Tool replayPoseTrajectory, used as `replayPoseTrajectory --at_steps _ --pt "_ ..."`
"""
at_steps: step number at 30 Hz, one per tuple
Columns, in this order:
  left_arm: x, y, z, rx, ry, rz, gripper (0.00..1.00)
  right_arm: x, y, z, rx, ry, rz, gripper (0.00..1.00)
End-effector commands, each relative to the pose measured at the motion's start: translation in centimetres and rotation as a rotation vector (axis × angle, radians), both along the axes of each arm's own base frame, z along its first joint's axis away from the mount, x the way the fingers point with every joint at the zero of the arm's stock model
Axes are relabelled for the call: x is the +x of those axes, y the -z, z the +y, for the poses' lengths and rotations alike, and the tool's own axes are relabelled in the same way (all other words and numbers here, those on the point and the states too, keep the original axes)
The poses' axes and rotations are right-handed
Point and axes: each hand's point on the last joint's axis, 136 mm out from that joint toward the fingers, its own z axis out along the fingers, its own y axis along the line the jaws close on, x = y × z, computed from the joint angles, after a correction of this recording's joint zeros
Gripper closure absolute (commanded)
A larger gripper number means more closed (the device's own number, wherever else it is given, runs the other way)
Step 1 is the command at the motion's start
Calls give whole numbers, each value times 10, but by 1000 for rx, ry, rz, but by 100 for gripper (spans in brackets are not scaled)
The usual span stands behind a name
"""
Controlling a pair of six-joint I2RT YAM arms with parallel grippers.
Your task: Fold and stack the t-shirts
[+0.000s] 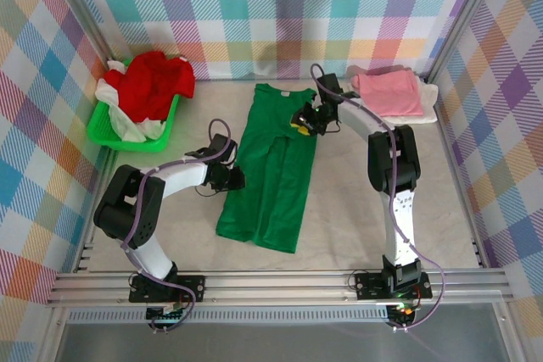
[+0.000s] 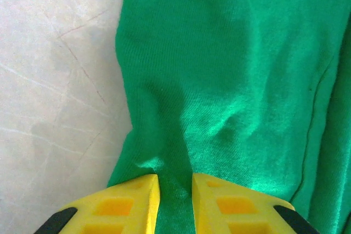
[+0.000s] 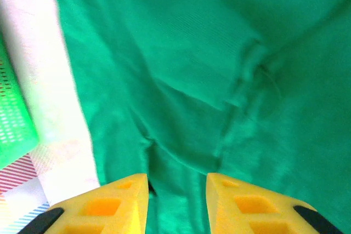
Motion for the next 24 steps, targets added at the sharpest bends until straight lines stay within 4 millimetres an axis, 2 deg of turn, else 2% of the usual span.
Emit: replayPoseTrajectory --at_steps 1,5,8,12,15,19,22,24 --pt "-1 10 9 36 -28 28 75 21 -40 4 33 -28 -133 66" --pt "-1 4 12 38 -34 10 75 36 -34 3 11 -16 -148 67" --pt "-4 -1 14 24 -38 11 75 45 -17 -7 -47 30 -121 70" --pt "-18 -4 17 18 -34 31 75 57 5 -16 -118 49 -96 74" --pt "-32 4 17 -6 -25 61 75 61 23 -18 -140 49 -60 74" --pt "-56 28 21 -17 -36 128 75 68 45 -23 -168 61 -32 73" --pt "-60 33 16 -39 -42 154 75 74 58 -25 -161 67 -16 73" --pt "-60 37 21 -14 -70 159 75 79 65 -27 -155 79 -15 73"
